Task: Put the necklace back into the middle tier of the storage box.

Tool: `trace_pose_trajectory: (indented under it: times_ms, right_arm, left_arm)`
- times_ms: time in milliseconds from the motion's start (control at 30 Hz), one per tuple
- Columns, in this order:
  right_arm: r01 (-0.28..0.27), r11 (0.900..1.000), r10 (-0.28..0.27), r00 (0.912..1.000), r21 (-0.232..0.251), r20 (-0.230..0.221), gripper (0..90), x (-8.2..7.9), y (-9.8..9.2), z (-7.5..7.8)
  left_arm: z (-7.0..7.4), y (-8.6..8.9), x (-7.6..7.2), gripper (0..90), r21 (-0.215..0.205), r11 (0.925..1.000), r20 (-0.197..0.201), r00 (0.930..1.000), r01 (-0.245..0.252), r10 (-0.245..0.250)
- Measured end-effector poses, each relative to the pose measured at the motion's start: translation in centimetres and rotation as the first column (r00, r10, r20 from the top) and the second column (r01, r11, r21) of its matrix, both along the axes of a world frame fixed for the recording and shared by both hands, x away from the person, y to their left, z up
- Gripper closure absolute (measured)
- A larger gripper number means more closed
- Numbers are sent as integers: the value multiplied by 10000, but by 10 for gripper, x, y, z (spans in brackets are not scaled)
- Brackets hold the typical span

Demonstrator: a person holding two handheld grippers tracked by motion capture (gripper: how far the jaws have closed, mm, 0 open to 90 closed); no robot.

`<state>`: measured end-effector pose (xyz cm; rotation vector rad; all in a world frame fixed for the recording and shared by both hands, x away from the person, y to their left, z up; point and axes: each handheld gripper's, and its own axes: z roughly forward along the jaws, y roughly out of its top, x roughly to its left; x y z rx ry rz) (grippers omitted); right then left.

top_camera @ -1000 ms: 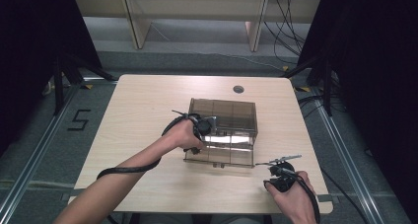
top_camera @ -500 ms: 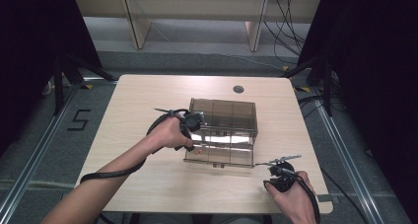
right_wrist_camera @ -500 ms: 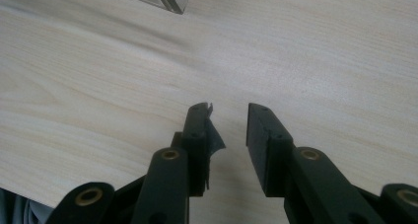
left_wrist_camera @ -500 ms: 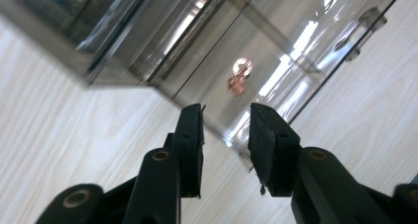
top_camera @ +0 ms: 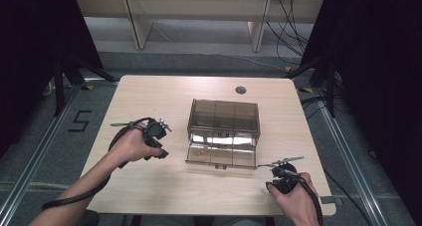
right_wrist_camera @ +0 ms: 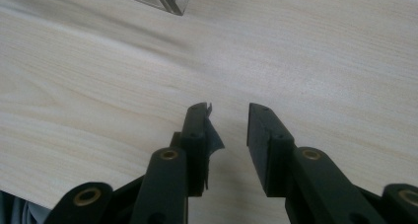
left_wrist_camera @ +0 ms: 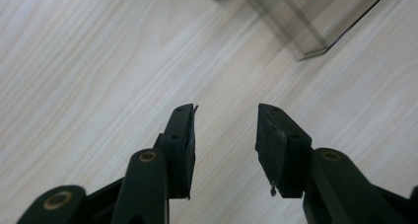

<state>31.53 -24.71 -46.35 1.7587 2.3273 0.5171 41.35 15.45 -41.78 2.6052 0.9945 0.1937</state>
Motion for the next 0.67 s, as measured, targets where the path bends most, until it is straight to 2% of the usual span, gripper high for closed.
trace_pose_trajectory:
  times_ms: [33,67,100,133,167,300,400,433,467,567,600,667]
  right_arm:
    - [0,10000,0,10000,0,0,701,0,0,0]
    - [10,10000,-10,10000,4,7,700,0,0,0]
    - [10,10000,-10,10000,4,7,700,0,0,0]
    - [-43,10000,43,10000,-18,-9,700,0,0,0]
    - [-43,10000,43,10000,-18,-9,700,0,0,0]
    - [-31,10000,31,10000,-24,7,699,0,0,0]
    - [-14,10000,14,10000,-25,1,698,0,0,0]
    - [-14,10000,14,10000,-25,1,698,0,0,0]
    - [24,10000,-24,10000,-13,32,697,0,0,0]
    - [-25,10000,25,10000,-35,23,696,0,0,0]
    - [226,9997,-226,9997,4,97,694,1,0,0]
    - [88,10000,-88,10000,-20,12,692,0,-1,1]
  left_arm:
    - [0,0,0,572,0,10000,0,10000,0,0]
    - [-9,12,-5,563,-111,9999,139,9999,-75,76]
    - [-9,12,-5,557,-111,9999,139,9999,-75,76]
    - [-19,23,-11,550,-249,9992,140,9994,-317,321]
    - [-19,23,-11,548,-249,9992,140,9994,-317,321]
    - [-38,40,-23,534,-491,9948,-122,9960,-887,882]
    - [-48,52,-28,521,-464,9927,-23,9938,-1114,1114]
    - [-48,52,-28,510,-464,9927,-23,9938,-1114,1114]
    - [-52,55,-29,497,-721,9878,15,9904,-1379,1384]
    - [-53,56,-30,460,-707,9863,-59,9888,-1491,1491]
    - [-55,55,-30,437,-725,9826,-93,9853,-1708,1706]
    - [-55,54,-30,402,-732,9813,-122,9841,-1779,1774]
